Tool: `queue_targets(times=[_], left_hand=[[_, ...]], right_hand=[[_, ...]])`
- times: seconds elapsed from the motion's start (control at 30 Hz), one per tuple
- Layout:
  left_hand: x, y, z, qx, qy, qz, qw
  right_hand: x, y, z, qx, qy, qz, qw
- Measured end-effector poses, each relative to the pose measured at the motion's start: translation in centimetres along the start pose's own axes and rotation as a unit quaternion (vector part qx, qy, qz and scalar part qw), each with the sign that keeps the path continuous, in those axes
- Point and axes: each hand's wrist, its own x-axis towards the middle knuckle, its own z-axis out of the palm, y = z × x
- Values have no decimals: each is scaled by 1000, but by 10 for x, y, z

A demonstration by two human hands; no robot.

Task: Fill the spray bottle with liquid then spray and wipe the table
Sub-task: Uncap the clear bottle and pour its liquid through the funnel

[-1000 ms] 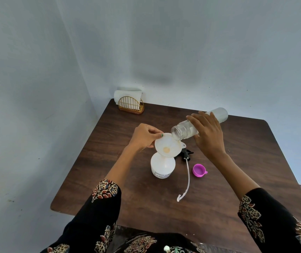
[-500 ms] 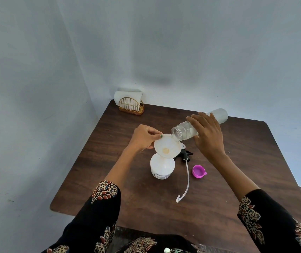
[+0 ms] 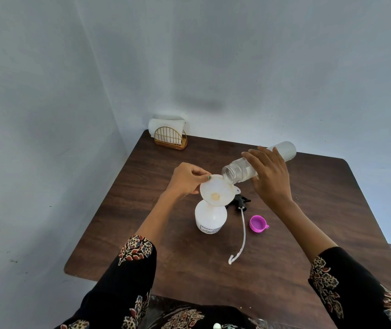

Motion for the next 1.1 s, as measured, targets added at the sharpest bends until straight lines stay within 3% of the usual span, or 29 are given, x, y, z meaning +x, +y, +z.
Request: queue_targets(times=[1.1], left_hand=[[2, -3, -3, -3, -12, 2, 1000]], right_hand=[[3, -7, 0, 4, 15, -7, 1000]])
